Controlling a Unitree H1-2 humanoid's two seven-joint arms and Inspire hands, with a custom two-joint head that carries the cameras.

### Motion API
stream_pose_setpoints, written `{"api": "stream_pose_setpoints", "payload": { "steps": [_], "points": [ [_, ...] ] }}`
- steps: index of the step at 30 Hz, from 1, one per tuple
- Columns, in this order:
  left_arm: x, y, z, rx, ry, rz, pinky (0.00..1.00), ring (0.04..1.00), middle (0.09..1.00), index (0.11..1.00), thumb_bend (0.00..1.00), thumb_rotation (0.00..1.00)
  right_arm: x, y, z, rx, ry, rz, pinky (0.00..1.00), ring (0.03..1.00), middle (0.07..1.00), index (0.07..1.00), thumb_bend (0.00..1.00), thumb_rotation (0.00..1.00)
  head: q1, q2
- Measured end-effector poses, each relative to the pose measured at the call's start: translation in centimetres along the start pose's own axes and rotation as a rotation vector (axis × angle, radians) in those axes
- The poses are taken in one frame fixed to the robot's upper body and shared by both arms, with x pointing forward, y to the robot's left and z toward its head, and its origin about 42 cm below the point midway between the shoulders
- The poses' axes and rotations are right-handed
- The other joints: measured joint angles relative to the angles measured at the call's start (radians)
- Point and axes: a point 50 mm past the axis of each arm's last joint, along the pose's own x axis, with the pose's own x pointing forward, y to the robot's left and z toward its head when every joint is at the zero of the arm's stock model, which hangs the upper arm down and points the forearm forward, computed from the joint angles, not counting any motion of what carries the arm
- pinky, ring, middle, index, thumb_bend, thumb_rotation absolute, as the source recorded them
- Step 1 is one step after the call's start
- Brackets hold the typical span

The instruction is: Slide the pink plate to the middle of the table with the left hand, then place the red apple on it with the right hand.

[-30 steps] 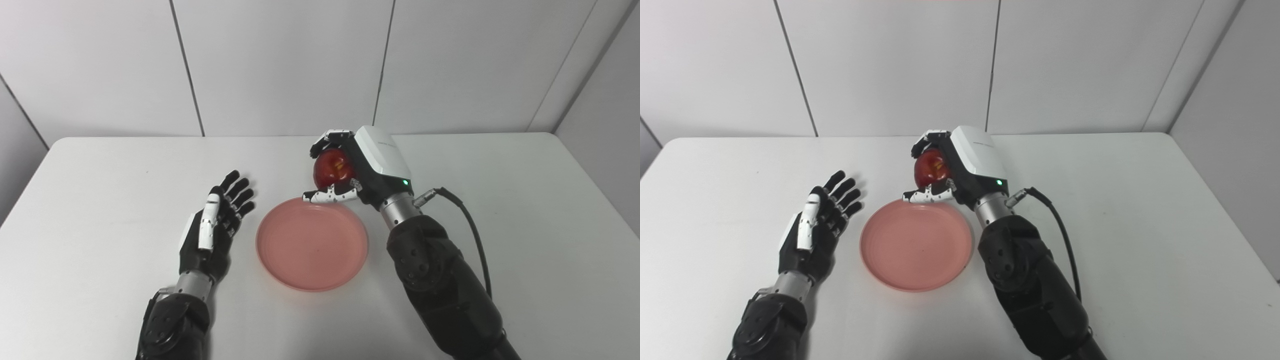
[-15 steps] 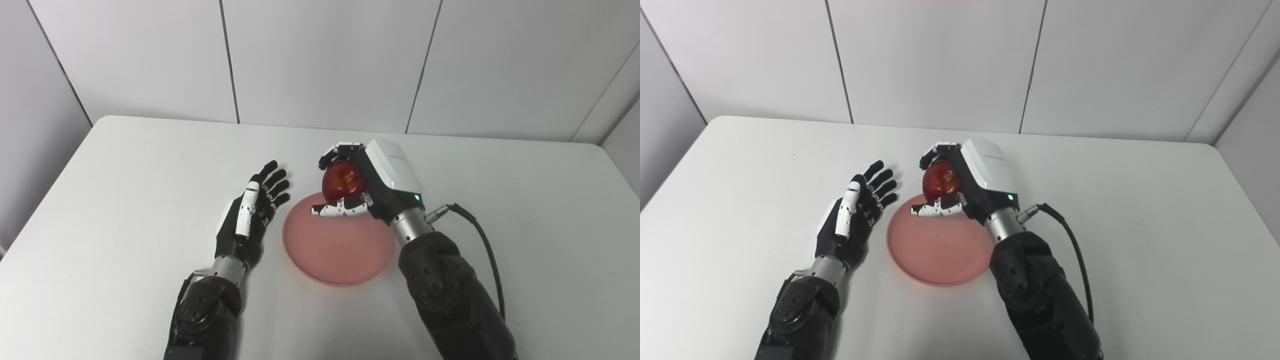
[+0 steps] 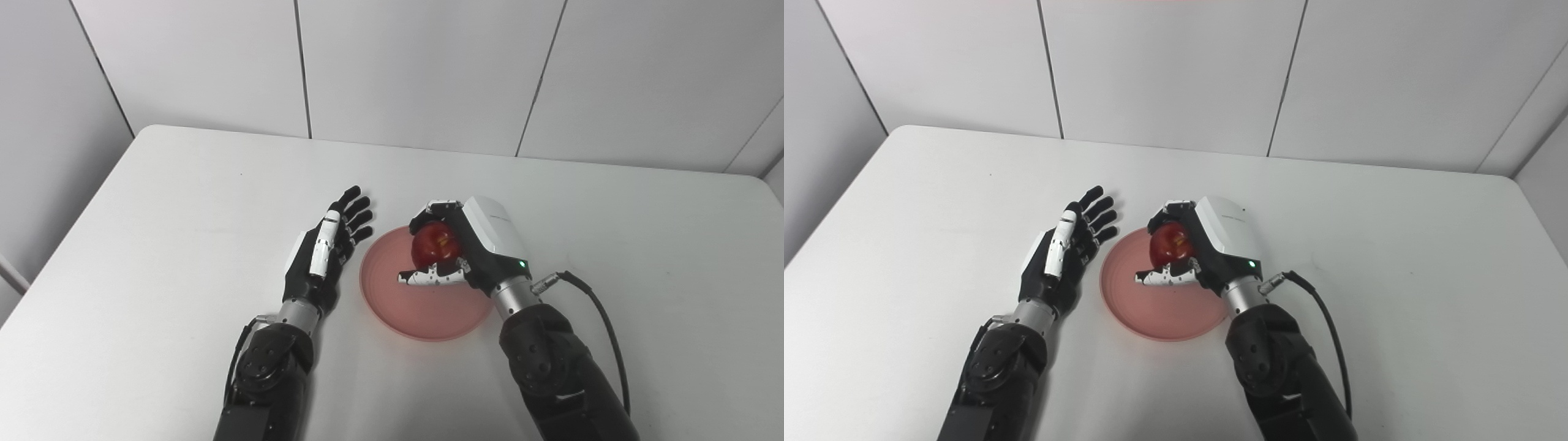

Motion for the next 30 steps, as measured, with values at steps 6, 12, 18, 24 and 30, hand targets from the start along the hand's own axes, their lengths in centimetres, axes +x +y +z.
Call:
{"api": "stream_pose_setpoints", "payload": {
  "steps": [6,12,18,24,30],
  "points": [
    [0.0,-0.2,0.0,-0.005,0.0,0.001,0.87,0.893,0.896,0.876,0.36,1.0,-0.3,1.7,-1.0,0.014,0.036,0.049,0.21,0.301,0.412,0.528,0.52,0.0,0.0,0.0],
    [0.0,-0.1,-0.1,-0.005,0.0,0.001,0.87,0.893,0.895,0.876,0.36,1.0,-0.2,2.1,-1.3,0.013,0.028,0.026,0.21,0.29,0.408,0.526,0.52,0.0,-0.001,0.002],
    [0.0,-0.2,-0.1,-0.005,-0.001,0.001,0.87,0.895,0.898,0.877,0.36,1.0,-0.1,2.2,-1.2,0.015,0.025,0.019,0.22,0.305,0.412,0.527,0.52,0.0,0.002,0.005],
    [0.0,-0.2,-0.1,-0.005,0.0,0.001,0.87,0.892,0.897,0.876,0.36,1.0,-0.1,2.3,-1.3,0.012,0.023,0.015,0.23,0.317,0.416,0.529,0.52,0.0,0.0,0.005],
    [0.0,-0.2,-0.1,-0.006,0.0,0.001,0.87,0.894,0.898,0.878,0.37,1.0,-0.1,2.4,-1.1,-0.008,0.02,0.01,0.28,0.393,0.45,0.528,0.53,0.01,-0.002,0.003]
  ]
}}
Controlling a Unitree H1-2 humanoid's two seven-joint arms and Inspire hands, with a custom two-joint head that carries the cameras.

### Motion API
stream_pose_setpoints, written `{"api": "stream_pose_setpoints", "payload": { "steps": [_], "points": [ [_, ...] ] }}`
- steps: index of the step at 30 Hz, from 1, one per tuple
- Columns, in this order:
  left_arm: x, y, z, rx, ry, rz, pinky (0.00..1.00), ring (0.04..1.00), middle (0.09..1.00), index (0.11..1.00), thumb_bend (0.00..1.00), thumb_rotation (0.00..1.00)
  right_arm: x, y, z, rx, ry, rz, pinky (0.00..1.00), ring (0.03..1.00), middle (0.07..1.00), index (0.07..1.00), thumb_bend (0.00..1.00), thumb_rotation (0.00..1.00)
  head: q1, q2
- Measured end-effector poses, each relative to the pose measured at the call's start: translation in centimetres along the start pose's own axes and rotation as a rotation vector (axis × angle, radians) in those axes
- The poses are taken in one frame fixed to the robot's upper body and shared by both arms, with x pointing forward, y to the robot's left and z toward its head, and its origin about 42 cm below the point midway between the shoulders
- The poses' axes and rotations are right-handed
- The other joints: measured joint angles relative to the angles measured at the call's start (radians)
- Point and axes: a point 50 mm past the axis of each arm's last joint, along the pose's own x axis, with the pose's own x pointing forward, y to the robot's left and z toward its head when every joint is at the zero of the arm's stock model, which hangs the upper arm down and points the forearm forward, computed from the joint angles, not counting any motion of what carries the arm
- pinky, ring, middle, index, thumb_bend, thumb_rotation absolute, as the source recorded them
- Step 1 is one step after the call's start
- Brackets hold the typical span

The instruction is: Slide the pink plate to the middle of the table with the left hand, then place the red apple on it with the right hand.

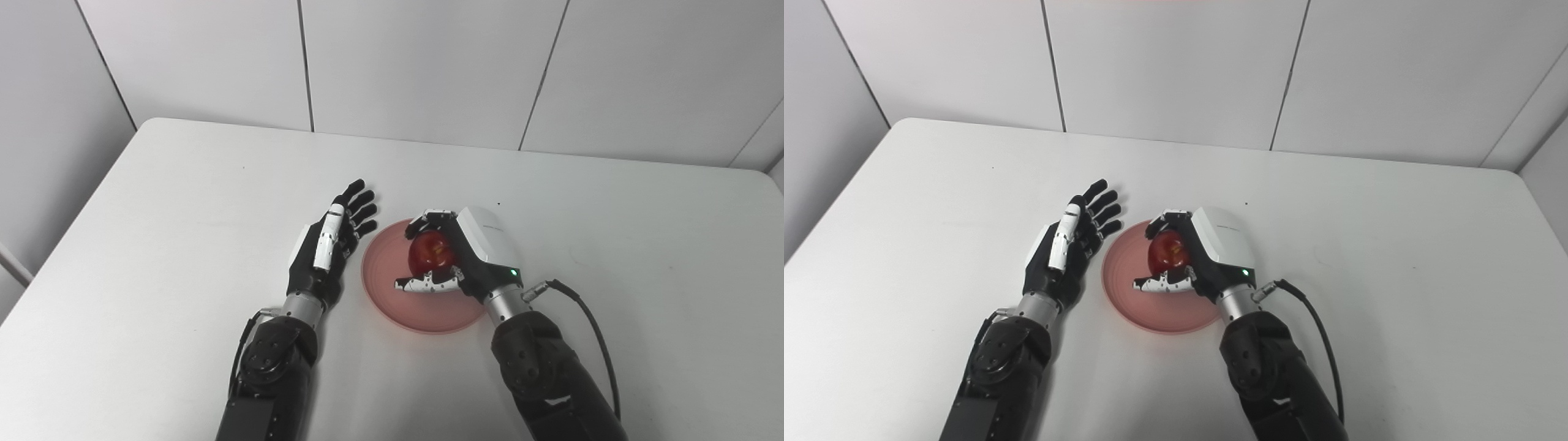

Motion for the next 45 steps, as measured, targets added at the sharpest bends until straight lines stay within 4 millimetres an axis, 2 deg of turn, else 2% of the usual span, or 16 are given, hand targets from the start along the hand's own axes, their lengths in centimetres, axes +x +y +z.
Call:
{"api": "stream_pose_setpoints", "payload": {
  "steps": [1,3,5,9,11,17,24,36,41,45],
  "points": [
    [0.0,0.0,0.0,0.0,0.0,0.0,0.87,0.893,0.897,0.878,0.37,1.0,0.0,0.0,0.0,-0.001,0.0,-0.001,0.28,0.397,0.452,0.528,0.53,0.01,-0.002,-0.002],
    [0.0,0.0,0.0,0.0,0.0,0.0,0.87,0.889,0.893,0.874,0.37,1.0,0.0,0.0,0.1,-0.004,-0.001,-0.001,0.28,0.41,0.515,0.499,0.52,0.12,-0.002,-0.002],
    [0.0,0.0,0.0,0.0,0.0,0.0,0.87,0.888,0.893,0.874,0.37,1.0,0.0,-0.1,0.1,-0.008,0.001,0.003,0.29,0.419,0.548,0.603,0.88,0.23,-0.003,0.0],
    [0.0,0.0,0.0,0.002,0.0,0.0,0.88,0.891,0.896,0.875,0.37,1.0,0.0,-0.2,0.4,-0.008,0.006,0.028,0.32,0.457,0.588,0.671,0.99,0.35,-0.003,0.002],
    [0.0,0.0,0.0,0.005,0.001,0.0,0.88,0.891,0.896,0.875,0.37,1.0,-0.1,-0.4,0.6,-0.008,0.021,0.044,0.33,0.465,0.593,0.684,1.0,0.37,-0.003,0.002],
    [0.0,0.0,0.0,0.018,0.003,0.001,0.86,0.885,0.89,0.87,0.38,1.0,-0.2,-0.3,0.4,-0.011,0.043,0.077,0.53,0.646,0.732,0.748,1.0,0.5,-0.005,0.002],
    [0.0,0.0,0.0,0.016,0.001,0.003,0.86,0.885,0.891,0.872,0.37,1.0,-0.4,-0.9,0.7,-0.007,0.034,0.083,0.66,0.745,0.799,0.802,1.0,0.55,-0.006,0.0],
    [0.0,0.0,0.0,0.014,0.001,0.004,0.87,0.892,0.897,0.879,0.36,1.0,-0.8,-2.1,0.9,0.036,0.019,0.052,0.76,0.838,0.872,0.897,1.0,0.66,-0.015,0.0],
    [0.0,0.1,0.0,0.013,0.002,-0.002,0.91,0.914,0.913,0.896,0.37,1.0,-0.9,-2.7,0.8,0.07,0.018,0.032,0.76,0.845,0.888,0.92,1.0,0.74,-0.018,-0.003],
    [0.0,0.2,0.1,-0.007,0.001,-0.007,0.91,0.92,0.913,0.893,0.36,1.0,-1.2,-3.8,0.9,0.095,0.008,-0.009,0.76,0.842,0.891,0.921,1.0,0.79,-0.021,-0.006]
  ]
}}
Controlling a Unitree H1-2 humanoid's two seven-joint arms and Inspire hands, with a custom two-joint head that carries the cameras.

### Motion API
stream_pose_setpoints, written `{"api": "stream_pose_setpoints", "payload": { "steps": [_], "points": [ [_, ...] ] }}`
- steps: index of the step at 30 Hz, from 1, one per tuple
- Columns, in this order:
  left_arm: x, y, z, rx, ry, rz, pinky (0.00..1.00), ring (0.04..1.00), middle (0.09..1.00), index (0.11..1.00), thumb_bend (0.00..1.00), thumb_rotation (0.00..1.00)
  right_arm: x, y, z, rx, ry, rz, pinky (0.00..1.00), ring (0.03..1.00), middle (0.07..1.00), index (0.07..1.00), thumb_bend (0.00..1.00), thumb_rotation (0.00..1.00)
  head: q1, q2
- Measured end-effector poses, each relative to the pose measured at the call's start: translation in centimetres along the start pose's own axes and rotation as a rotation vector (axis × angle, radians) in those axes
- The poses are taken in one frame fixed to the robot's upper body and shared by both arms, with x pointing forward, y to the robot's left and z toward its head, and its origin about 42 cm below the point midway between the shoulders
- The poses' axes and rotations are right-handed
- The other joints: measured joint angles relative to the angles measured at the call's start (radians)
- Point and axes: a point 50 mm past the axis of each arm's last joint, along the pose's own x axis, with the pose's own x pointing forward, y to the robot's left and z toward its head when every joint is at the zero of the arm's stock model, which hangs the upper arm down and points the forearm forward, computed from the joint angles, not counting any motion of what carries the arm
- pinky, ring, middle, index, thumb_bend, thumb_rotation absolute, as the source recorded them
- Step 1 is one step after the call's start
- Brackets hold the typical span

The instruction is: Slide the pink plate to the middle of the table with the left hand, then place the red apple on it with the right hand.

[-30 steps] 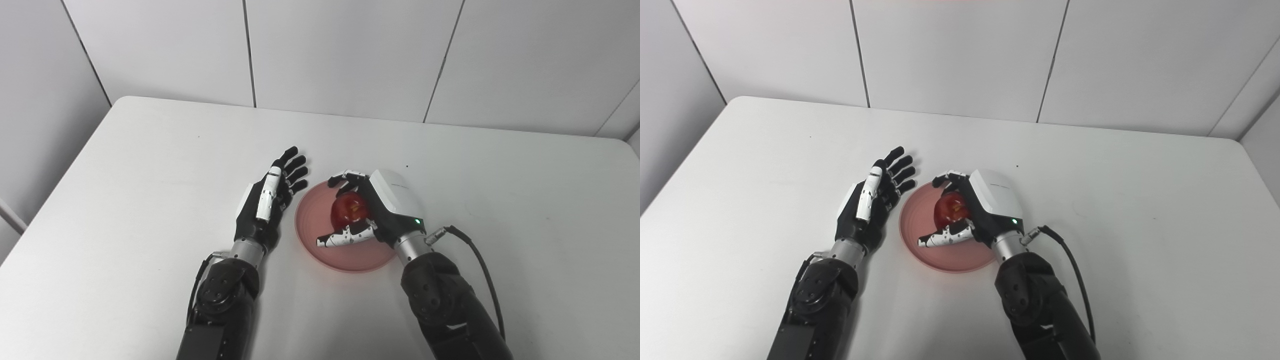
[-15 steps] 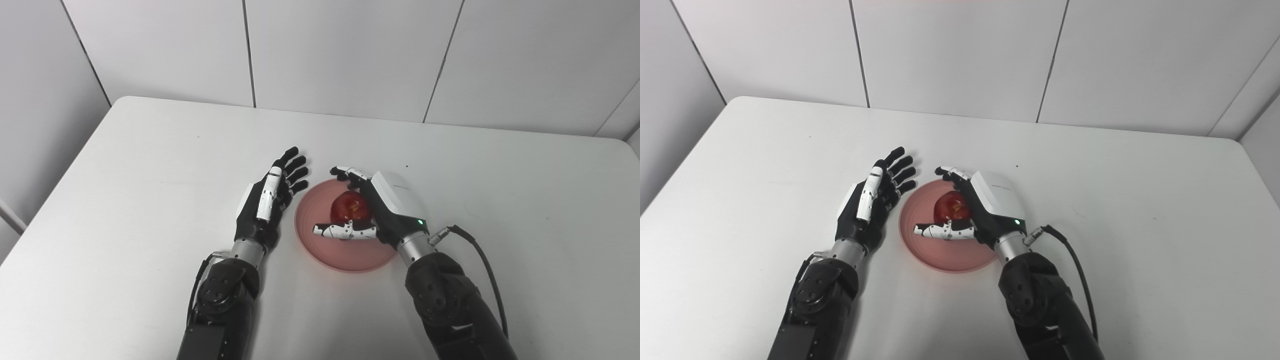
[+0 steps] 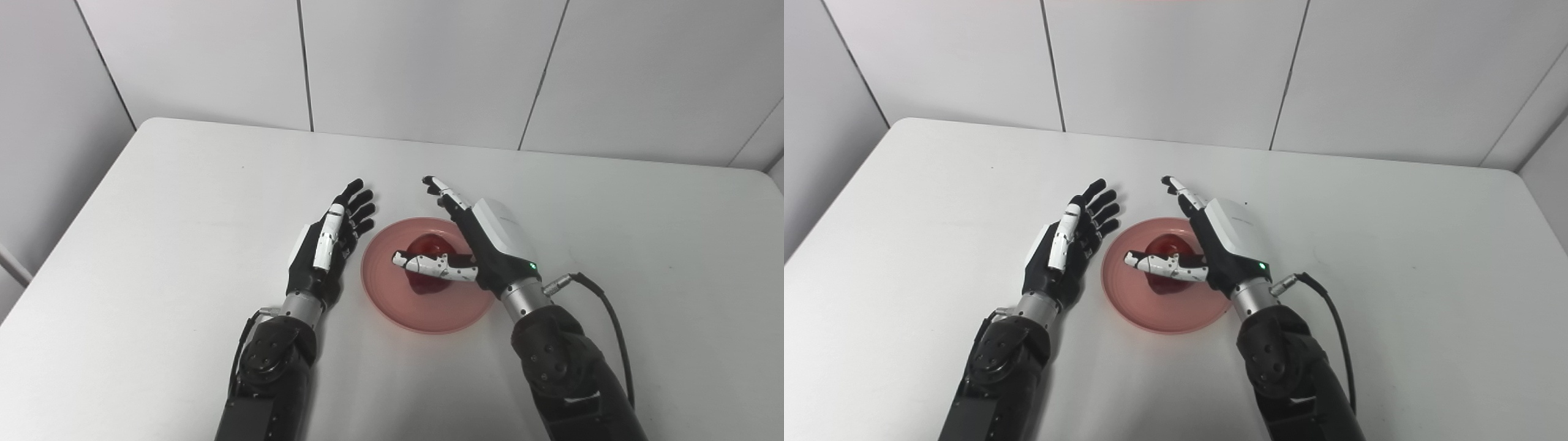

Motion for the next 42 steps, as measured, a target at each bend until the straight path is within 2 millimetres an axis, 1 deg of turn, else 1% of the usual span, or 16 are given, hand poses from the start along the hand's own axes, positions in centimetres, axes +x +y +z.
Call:
{"api": "stream_pose_setpoints", "payload": {
  "steps": [5,8,14,15,18,21,23,26,31,32,34,35,36,37,38,42],
  "points": [
    [0.0,0.1,0.0,-0.02,-0.003,0.004,0.86,0.891,0.895,0.869,0.37,1.0,-0.5,-1.8,-0.1,0.083,-0.019,-0.115,0.76,0.847,0.886,0.906,1.0,0.88,-0.011,-0.006],
    [0.0,0.1,0.0,-0.02,-0.003,0.004,0.87,0.899,0.907,0.883,0.37,1.0,-0.8,-2.7,-0.6,0.095,-0.037,-0.191,0.77,0.861,0.892,0.911,1.0,0.98,-0.012,-0.011],
    [0.0,0.2,0.0,-0.018,-0.003,0.003,0.88,0.905,0.911,0.888,0.39,1.0,-2.1,-3.9,-2.5,0.127,0.017,-0.308,0.76,0.849,0.887,0.907,0.98,1.0,-0.02,-0.015],
    [0.0,0.2,0.0,-0.017,-0.003,0.003,0.88,0.903,0.908,0.887,0.38,1.0,-2.5,-4.0,-3.0,0.142,0.033,-0.322,0.78,0.86,0.895,0.915,0.96,1.0,-0.02,-0.017],
    [0.0,0.3,0.0,-0.014,-0.003,0.004,0.88,0.898,0.904,0.883,0.38,1.0,-3.7,-3.9,-4.5,0.184,0.086,-0.359,0.79,0.86,0.904,0.924,0.91,1.0,-0.028,-0.018],
    [-0.1,0.4,0.1,-0.012,-0.002,0.005,0.88,0.899,0.906,0.885,0.38,1.0,-4.6,-3.4,-5.7,0.222,0.12,-0.363,0.81,0.881,0.925,0.937,0.91,1.0,-0.026,-0.02],
    [-0.1,0.5,0.1,-0.01,-0.002,0.005,0.89,0.901,0.907,0.887,0.38,1.0,-4.8,-3.2,-6.5,0.271,0.146,-0.375,0.82,0.895,0.936,0.949,0.88,1.0,-0.025,-0.02],
    [-0.1,0.6,0.1,-0.008,-0.003,0.005,0.89,0.904,0.908,0.889,0.39,1.0,-5.5,-2.9,-7.0,0.336,0.159,-0.386,0.86,0.92,0.954,0.96,0.83,1.0,-0.025,-0.023],
    [-0.1,0.8,0.1,-0.005,-0.002,0.007,0.9,0.905,0.908,0.889,0.39,1.0,-6.2,-1.5,-7.7,0.507,0.196,-0.384,0.94,0.945,0.969,0.975,0.82,1.0,-0.023,-0.025],
    [-0.1,0.8,0.1,-0.006,-0.002,0.007,0.9,0.904,0.908,0.89,0.38,1.0,-6.2,-0.8,-7.9,0.57,0.21,-0.377,0.96,0.953,0.97,0.979,0.78,1.0,-0.018,-0.025],
    [-0.2,0.9,0.2,-0.007,-0.004,0.009,0.9,0.904,0.91,0.891,0.38,1.0,-6.3,-0.2,-8.1,0.628,0.223,-0.374,0.96,0.95,0.967,0.98,0.72,1.0,-0.017,-0.025],
    [-0.2,0.9,0.2,-0.007,-0.004,0.01,0.9,0.905,0.912,0.893,0.39,1.0,-6.3,0.0,-8.1,0.647,0.225,-0.372,0.98,0.951,0.963,0.974,0.62,1.0,-0.017,-0.025],
    [-0.2,0.9,0.2,-0.008,-0.004,0.01,0.9,0.906,0.913,0.894,0.39,1.0,-6.2,0.3,-8.1,0.673,0.227,-0.367,0.99,0.95,0.961,0.971,0.58,1.0,-0.017,-0.025],
    [-0.3,0.9,0.2,-0.008,-0.005,0.011,0.9,0.906,0.913,0.894,0.39,1.0,-6.1,0.5,-8.1,0.699,0.229,-0.359,0.99,0.95,0.961,0.97,0.57,1.0,-0.017,-0.025],
    [-0.3,0.9,0.2,-0.008,-0.005,0.011,0.9,0.906,0.913,0.894,0.39,1.0,-6.1,0.8,-8.1,0.717,0.231,-0.355,0.99,0.954,0.96,0.968,0.5,1.0,-0.014,-0.026],
    [-0.4,1.0,0.2,-0.008,-0.006,0.015,0.91,0.908,0.914,0.894,0.39,1.0,-6.3,1.6,-8.6,0.779,0.253,-0.347,1.0,0.953,0.956,0.964,0.38,1.0,-0.012,-0.026]
  ]
}}
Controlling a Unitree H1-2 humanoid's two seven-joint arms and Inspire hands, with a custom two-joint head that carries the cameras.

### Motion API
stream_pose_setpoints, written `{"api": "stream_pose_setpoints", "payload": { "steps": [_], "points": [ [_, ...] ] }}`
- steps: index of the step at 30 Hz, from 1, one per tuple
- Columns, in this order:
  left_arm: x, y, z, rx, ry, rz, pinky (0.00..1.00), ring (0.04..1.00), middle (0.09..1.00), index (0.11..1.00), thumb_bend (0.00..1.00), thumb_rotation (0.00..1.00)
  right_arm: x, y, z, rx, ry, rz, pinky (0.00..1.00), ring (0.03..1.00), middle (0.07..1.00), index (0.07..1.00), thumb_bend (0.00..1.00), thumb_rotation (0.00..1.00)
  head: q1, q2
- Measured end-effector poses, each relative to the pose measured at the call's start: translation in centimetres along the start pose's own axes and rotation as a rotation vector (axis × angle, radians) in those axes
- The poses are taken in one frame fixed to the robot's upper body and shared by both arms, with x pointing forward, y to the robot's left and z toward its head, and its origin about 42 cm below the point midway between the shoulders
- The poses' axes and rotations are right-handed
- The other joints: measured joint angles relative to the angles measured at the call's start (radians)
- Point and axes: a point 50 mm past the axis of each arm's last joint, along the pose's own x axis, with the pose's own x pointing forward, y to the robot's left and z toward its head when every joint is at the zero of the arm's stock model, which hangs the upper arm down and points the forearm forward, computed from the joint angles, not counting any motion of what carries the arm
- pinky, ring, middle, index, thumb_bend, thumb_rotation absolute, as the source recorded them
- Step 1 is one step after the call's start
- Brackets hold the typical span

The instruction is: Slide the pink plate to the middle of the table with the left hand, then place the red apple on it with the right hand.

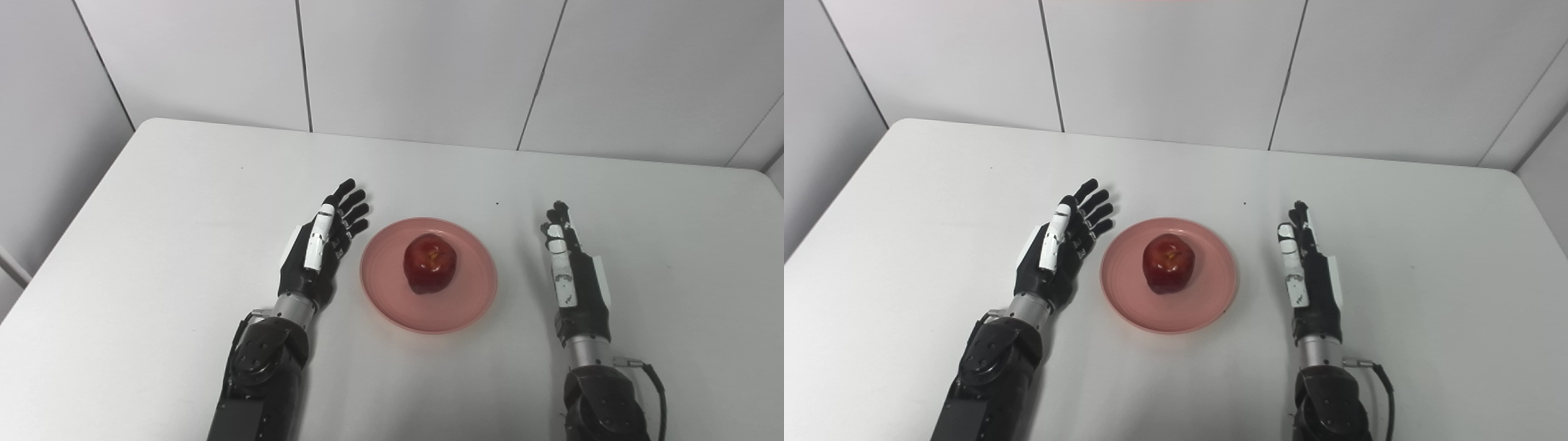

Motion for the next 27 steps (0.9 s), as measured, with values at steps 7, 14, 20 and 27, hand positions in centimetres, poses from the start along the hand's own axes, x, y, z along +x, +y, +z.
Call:
{"api": "stream_pose_setpoints", "payload": {
  "steps": [7,14,20,27],
  "points": [
    [-0.19,0.03,-0.01,0.0,-0.001,0.002,0.91,0.913,0.917,0.897,0.38,1.0,-0.09,0.0,-0.51,0.013,0.0,0.004,1.0,0.967,0.97,0.979,0.26,1.0,0.002,-0.002],
    [-0.25,0.03,-0.02,0.0,-0.001,0.002,0.91,0.914,0.919,0.9,0.38,1.0,-0.08,0.06,-0.59,0.044,-0.015,0.009,1.0,0.973,0.977,0.987,0.21,1.0,0.0,-0.002],
    [-0.27,0.03,-0.03,0.0,-0.001,0.001,0.91,0.912,0.919,0.898,0.38,1.0,-0.08,0.06,-0.61,0.053,-0.015,0.01,1.0,0.971,0.973,0.983,0.21,1.0,0.003,-0.002],
    [-0.27,0.02,-0.03,0.001,-0.001,-0.001,0.91,0.914,0.922,0.903,0.37,1.0,-0.07,0.07,-0.61,0.053,-0.015,0.009,1.0,0.967,0.971,0.978,0.22,1.0,0.002,-0.005]
  ]
}}
